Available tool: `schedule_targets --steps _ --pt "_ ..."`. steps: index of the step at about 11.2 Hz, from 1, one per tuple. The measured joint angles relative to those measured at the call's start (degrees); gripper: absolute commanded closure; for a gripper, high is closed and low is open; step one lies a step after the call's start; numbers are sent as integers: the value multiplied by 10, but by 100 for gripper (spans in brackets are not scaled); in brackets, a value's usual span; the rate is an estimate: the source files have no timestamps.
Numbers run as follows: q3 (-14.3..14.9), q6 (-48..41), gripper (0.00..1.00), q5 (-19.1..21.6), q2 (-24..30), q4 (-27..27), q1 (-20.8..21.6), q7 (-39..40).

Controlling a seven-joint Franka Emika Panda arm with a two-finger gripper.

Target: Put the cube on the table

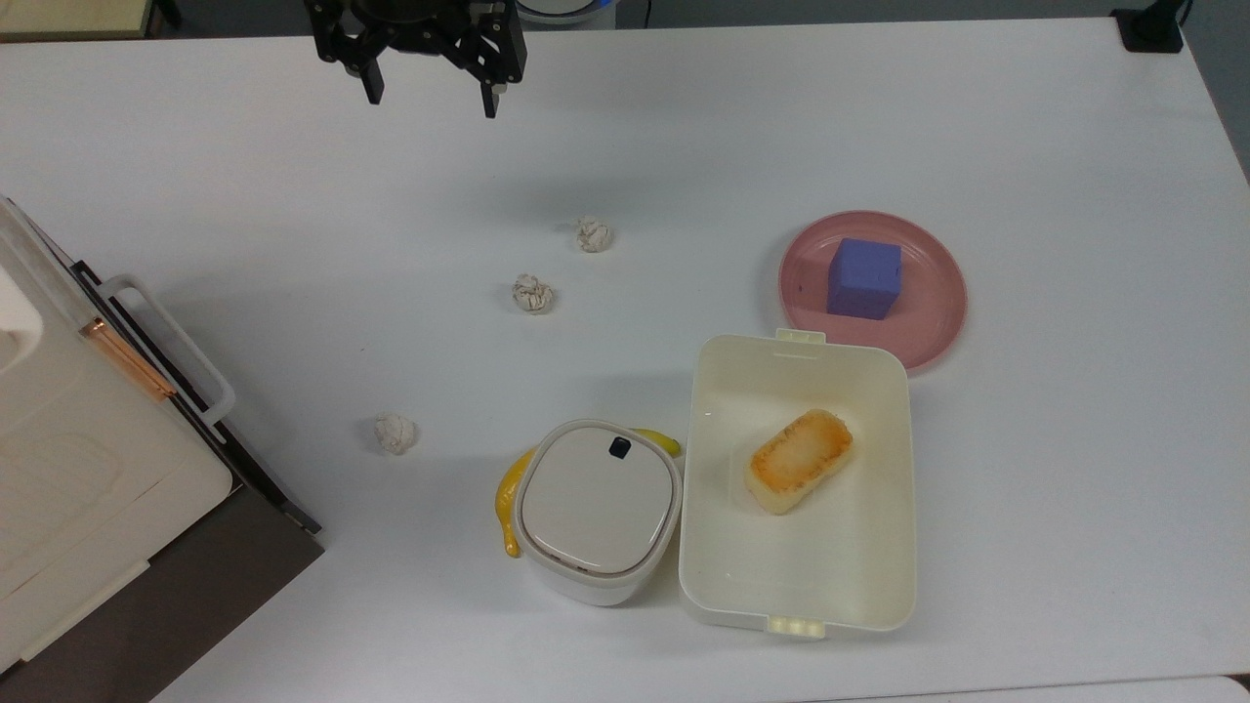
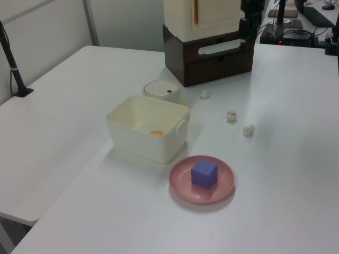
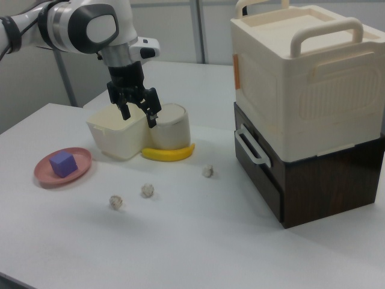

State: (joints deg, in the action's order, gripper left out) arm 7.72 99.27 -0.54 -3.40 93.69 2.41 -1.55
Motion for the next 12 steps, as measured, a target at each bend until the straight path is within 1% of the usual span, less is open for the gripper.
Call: schedule_targets --steps 10,12 --pt "-1 -23 0 0 -3 2 3 1" --pt "-1 -24 0 1 -9 3 11 -1"
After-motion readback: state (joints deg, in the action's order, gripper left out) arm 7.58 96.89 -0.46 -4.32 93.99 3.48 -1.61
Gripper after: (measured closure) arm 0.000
